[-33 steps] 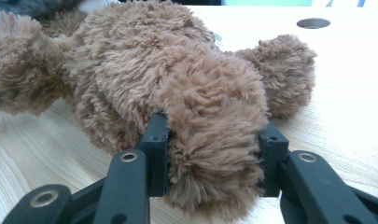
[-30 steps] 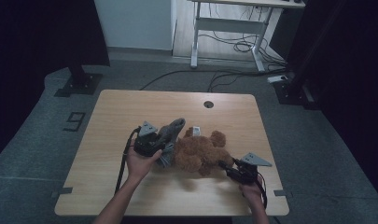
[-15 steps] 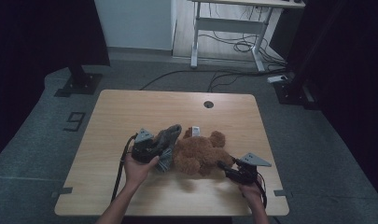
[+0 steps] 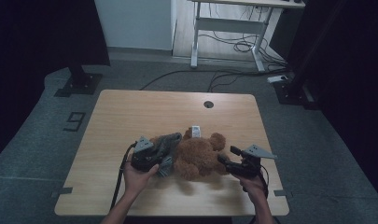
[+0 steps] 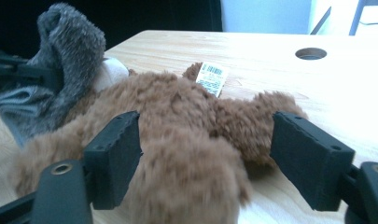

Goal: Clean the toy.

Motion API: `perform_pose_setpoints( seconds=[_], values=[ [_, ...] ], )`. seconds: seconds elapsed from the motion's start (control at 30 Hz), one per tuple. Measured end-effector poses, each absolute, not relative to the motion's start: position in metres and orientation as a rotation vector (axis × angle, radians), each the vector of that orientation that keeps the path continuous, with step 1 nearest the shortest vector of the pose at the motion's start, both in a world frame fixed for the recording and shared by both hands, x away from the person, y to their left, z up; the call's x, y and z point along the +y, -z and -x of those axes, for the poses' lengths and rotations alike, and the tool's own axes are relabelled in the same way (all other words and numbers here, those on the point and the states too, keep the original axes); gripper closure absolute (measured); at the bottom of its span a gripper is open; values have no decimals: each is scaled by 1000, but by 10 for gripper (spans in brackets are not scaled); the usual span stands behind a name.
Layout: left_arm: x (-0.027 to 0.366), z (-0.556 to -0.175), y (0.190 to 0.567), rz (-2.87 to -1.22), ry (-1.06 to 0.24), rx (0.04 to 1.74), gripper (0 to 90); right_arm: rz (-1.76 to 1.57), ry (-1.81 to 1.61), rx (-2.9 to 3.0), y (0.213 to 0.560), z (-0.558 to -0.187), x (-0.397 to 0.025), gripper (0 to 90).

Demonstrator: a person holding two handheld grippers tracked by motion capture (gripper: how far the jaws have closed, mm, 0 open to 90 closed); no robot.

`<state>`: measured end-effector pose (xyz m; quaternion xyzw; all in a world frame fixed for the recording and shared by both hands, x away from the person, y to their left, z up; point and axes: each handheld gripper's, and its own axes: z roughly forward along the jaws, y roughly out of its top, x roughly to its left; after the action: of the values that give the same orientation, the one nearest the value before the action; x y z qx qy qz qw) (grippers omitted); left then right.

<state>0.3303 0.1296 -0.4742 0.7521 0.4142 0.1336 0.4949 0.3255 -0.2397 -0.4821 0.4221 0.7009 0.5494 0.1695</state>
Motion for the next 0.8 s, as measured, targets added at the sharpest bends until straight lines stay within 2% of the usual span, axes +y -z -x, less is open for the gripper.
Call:
perform_pose_setpoints(
  seconds=[0.2, 0.47, 0.73, 0.77, 0.8],
  values=[
    [131, -327, 475, -1819, -314, 1001, 755, -1220, -1499, 2130, 477, -348, -224, 192],
    [133, -324, 478, -1809, -297, 997, 755, -1235, -1395, 2309, 492, -363, -198, 149],
    [135, -319, 481, -1808, -285, 993, 755, -1264, -1431, 2422, 516, -363, -188, 244],
    [134, -319, 481, -1808, -285, 993, 755, -1261, -1436, 2419, 518, -362, -188, 269],
    [134, -318, 481, -1807, -284, 993, 755, -1248, -1444, 2405, 520, -360, -188, 348]
  ],
)
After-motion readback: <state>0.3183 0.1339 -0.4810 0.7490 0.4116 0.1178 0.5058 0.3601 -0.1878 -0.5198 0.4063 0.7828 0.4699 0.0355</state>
